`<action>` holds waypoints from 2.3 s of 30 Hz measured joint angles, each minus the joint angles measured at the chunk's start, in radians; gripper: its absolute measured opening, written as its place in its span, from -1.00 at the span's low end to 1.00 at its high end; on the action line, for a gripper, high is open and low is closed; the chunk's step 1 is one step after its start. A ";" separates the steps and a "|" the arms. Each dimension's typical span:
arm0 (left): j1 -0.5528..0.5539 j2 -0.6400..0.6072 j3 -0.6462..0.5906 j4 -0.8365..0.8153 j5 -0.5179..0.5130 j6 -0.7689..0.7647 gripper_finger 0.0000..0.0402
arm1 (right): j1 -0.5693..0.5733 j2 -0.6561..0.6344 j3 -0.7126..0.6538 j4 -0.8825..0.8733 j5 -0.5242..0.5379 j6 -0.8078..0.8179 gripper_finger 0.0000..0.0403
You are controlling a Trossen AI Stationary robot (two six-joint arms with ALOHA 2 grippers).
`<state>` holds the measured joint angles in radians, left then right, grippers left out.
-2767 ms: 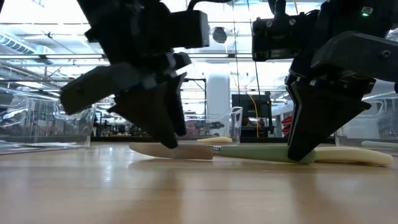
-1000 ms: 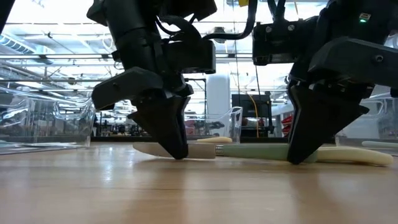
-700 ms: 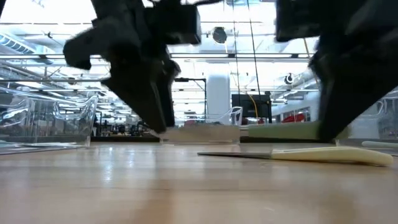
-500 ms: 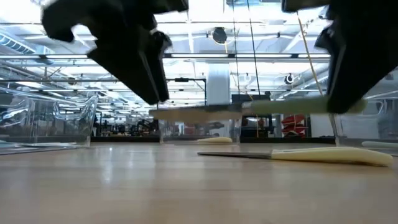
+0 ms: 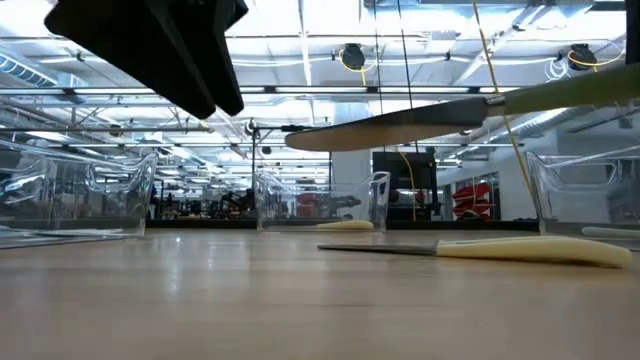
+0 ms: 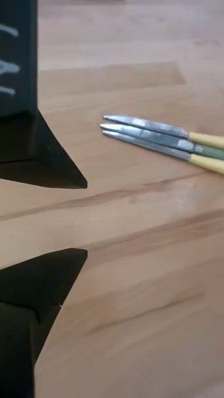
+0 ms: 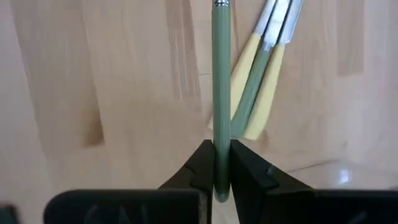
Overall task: Sort silverware by color (type)
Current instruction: Put the left green knife into the bottom right transparent bin
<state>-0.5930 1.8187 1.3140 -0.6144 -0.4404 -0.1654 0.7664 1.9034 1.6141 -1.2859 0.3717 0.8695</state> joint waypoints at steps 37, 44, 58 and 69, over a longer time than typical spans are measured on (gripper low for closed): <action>-0.006 0.127 0.001 0.274 -0.347 -0.037 -0.78 | -0.006 -0.002 0.000 -0.060 0.210 -0.173 -0.86; -0.009 0.127 0.001 0.262 -0.342 -0.011 -0.95 | -0.005 -0.002 0.000 -0.032 0.228 -0.118 -0.79; -0.082 0.121 0.131 -0.342 -0.574 -0.281 -0.96 | -0.004 -0.002 0.000 -0.033 0.337 0.504 -0.37; -0.172 0.121 0.260 -0.613 -0.786 -0.558 -0.97 | 0.014 0.029 -0.110 0.380 1.009 0.662 -0.32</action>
<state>-0.7652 1.9400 1.5742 -1.2269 -1.2268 -0.7235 0.7803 1.9328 1.5042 -0.9058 1.3810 1.5319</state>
